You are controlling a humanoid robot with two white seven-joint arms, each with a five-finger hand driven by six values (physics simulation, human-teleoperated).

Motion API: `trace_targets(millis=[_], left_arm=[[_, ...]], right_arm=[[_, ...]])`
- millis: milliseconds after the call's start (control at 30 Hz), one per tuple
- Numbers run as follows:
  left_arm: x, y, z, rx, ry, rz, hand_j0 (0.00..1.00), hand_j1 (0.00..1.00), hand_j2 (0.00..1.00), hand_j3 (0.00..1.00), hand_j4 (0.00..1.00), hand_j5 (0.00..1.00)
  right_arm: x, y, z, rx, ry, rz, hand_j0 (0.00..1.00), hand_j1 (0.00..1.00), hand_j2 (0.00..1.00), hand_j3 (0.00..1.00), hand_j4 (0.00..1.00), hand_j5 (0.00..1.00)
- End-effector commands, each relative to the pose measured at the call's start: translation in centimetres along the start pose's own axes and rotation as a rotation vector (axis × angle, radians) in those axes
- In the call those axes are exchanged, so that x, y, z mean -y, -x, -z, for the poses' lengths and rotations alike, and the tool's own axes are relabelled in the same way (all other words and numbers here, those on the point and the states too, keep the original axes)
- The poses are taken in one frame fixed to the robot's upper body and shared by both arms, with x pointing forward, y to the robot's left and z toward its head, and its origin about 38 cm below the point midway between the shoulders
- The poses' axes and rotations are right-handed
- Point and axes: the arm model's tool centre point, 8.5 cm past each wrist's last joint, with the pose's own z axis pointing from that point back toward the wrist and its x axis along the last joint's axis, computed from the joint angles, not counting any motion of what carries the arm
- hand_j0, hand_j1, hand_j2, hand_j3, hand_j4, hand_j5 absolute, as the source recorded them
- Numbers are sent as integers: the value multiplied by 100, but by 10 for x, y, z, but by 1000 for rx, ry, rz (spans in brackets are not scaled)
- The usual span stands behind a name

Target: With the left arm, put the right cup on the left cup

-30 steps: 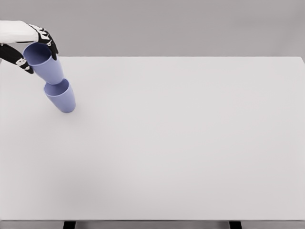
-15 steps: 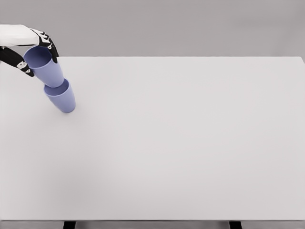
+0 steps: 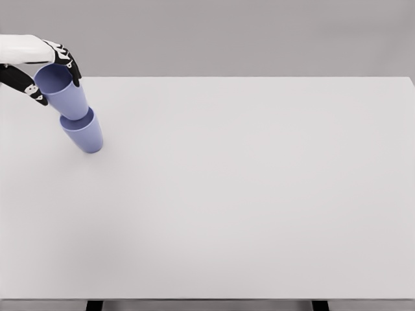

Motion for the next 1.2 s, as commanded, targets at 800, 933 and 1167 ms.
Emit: trace_targets(millis=[800, 933, 1167], left_arm=[[9, 2, 3, 2, 8, -22, 54, 54, 54, 54, 54, 54], [10, 1, 4, 5, 8, -22, 63, 63, 63, 63, 63, 63], [9, 1, 2, 4, 5, -19, 87, 87, 87, 87, 87, 87]], right_arm=[[0, 0, 0, 0, 0, 0, 100, 100, 100, 100, 100, 100], [0, 0, 0, 0, 0, 0, 100, 100, 100, 100, 100, 100], [0, 0, 0, 0, 0, 0, 100, 100, 100, 100, 100, 100]])
